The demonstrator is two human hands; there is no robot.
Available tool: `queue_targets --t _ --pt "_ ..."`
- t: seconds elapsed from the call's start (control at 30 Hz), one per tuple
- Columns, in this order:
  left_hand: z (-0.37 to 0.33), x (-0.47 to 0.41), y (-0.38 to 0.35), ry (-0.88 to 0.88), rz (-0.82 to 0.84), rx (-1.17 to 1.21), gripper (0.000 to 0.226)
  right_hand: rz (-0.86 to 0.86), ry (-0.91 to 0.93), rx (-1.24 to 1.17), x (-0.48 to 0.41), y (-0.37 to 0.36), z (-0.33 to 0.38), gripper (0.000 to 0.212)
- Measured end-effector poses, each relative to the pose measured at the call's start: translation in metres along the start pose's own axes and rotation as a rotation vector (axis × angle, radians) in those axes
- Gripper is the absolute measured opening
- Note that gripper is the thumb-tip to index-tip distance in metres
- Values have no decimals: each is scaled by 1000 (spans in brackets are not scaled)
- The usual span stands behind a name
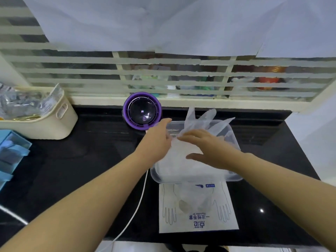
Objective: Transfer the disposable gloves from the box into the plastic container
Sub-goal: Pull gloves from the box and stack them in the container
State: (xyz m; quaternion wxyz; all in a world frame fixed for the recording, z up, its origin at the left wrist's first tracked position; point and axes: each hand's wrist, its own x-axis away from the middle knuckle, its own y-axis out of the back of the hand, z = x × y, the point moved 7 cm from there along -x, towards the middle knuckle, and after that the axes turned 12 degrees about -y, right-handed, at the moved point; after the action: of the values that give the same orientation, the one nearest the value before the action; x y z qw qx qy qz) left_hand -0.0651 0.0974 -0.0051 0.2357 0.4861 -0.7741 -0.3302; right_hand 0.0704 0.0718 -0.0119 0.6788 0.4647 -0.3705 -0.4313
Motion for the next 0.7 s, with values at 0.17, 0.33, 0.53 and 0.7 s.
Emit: queue_targets --t 0.17,0.33,0.53,0.7 --pt "-7 -6 -2 -103 17 -514 68 225 -143 -48 -3 -28 -18 72" --pt "-41 -10 -31 -458 132 -631 36 356 -155 -138 -11 -46 -17 70" --pt "4 -13 -71 -96 547 -687 45 367 -348 -175 -14 -43 -41 56" --pt "14 -11 -84 -3 696 -673 54 325 -438 24 -17 -51 -58 67"
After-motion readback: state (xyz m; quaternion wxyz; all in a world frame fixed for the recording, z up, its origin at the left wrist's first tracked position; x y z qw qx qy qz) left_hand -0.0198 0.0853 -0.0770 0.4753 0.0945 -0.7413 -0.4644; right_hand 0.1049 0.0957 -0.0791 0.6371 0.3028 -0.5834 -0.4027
